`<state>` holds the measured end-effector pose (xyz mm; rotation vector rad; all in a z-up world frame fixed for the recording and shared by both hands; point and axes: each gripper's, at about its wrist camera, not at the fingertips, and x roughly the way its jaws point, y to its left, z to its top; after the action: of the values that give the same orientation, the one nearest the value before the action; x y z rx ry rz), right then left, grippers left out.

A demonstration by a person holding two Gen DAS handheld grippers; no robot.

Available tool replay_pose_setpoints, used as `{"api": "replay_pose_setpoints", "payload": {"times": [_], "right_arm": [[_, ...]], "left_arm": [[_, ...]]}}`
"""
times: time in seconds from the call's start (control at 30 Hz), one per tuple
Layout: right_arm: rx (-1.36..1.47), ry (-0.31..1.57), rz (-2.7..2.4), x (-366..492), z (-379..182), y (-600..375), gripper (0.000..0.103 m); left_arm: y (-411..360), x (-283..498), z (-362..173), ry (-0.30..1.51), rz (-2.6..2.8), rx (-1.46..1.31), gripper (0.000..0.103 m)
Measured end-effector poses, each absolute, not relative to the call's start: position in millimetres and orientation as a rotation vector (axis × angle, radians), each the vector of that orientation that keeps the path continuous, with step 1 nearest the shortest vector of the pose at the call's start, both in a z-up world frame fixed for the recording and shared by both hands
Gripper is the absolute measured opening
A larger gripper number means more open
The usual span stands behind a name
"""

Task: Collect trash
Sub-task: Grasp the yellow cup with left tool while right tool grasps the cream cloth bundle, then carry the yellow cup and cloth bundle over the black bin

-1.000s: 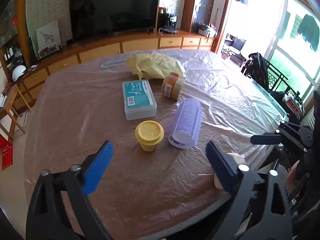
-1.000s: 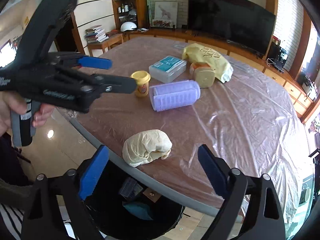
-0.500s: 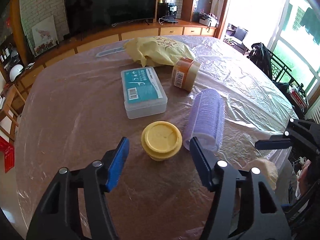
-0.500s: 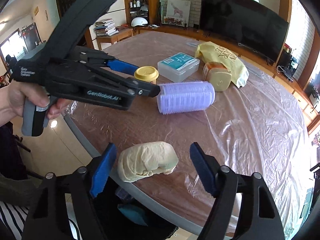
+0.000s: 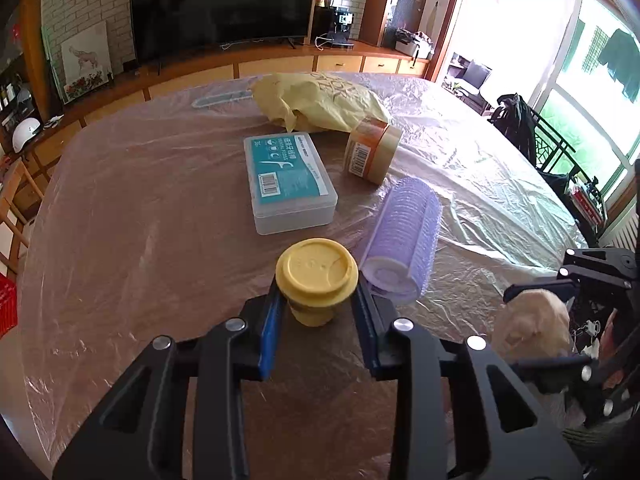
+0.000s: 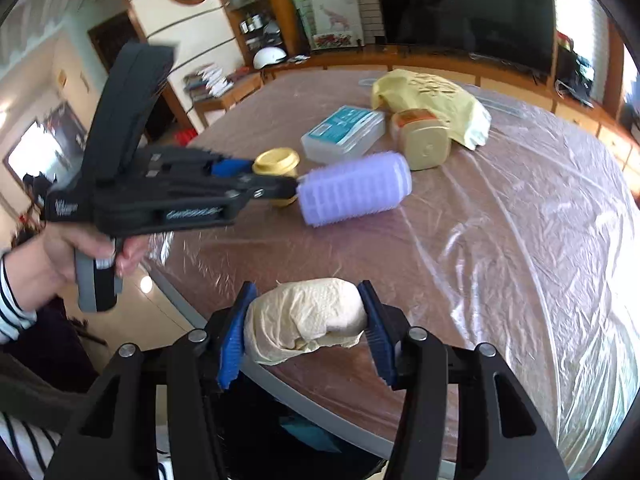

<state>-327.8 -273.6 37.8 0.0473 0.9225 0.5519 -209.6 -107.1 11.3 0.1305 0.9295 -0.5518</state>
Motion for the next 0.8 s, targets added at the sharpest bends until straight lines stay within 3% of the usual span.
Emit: {"api": "replay_pose_setpoints", "payload": {"times": [0.8], "right_arm": [[0.215, 0.901, 0.493, -327, 53, -314, 0.051]], "left_arm": [[-92, -233, 36, 0.873, -0.487, 0.027, 0.032]]}}
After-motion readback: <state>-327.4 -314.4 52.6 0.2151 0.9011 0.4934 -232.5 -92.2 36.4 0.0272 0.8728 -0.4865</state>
